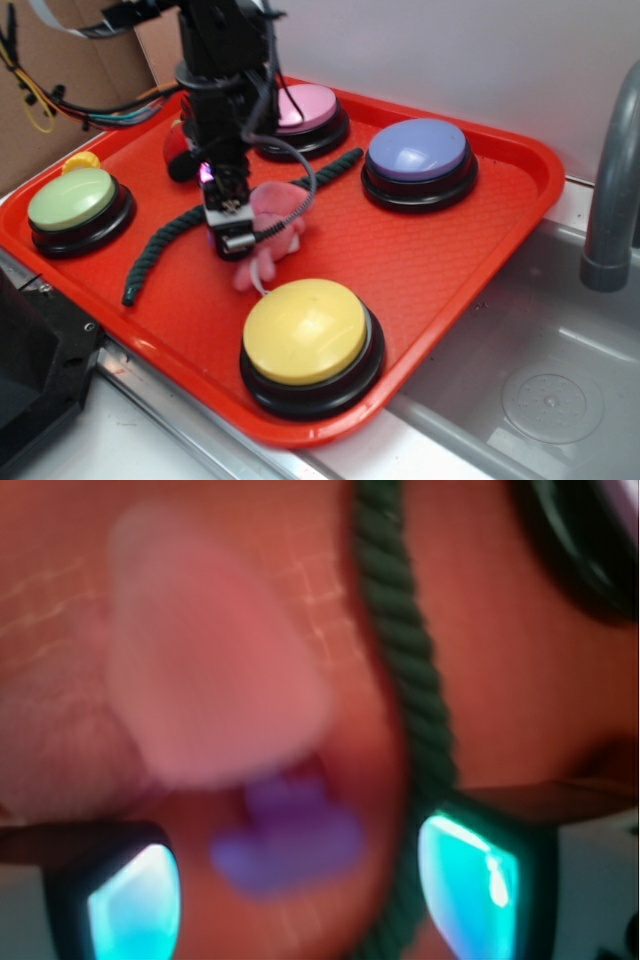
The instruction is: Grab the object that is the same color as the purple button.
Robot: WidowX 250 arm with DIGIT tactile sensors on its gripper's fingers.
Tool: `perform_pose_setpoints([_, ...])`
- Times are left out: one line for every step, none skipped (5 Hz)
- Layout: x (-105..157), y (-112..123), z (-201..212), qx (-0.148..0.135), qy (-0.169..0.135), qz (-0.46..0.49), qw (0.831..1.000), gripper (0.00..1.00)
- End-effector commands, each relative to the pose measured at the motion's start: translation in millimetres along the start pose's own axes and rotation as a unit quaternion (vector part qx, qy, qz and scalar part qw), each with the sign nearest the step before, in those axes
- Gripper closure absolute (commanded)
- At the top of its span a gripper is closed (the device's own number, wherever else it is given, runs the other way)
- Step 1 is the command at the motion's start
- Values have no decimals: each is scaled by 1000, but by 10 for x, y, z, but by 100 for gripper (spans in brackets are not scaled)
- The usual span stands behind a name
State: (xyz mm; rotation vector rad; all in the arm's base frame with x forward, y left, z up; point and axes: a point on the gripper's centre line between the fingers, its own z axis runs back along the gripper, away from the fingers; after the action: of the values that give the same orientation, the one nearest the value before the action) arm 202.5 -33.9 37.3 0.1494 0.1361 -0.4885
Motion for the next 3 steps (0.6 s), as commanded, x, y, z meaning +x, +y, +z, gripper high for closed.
perform_pose_setpoints([107, 13, -36, 7, 9, 26, 1000, 0])
perform_pose_setpoints([63, 75, -94, -7, 30, 56, 998, 40])
perform_pose_setpoints([-18, 136, -119, -53, 63, 98, 992, 100])
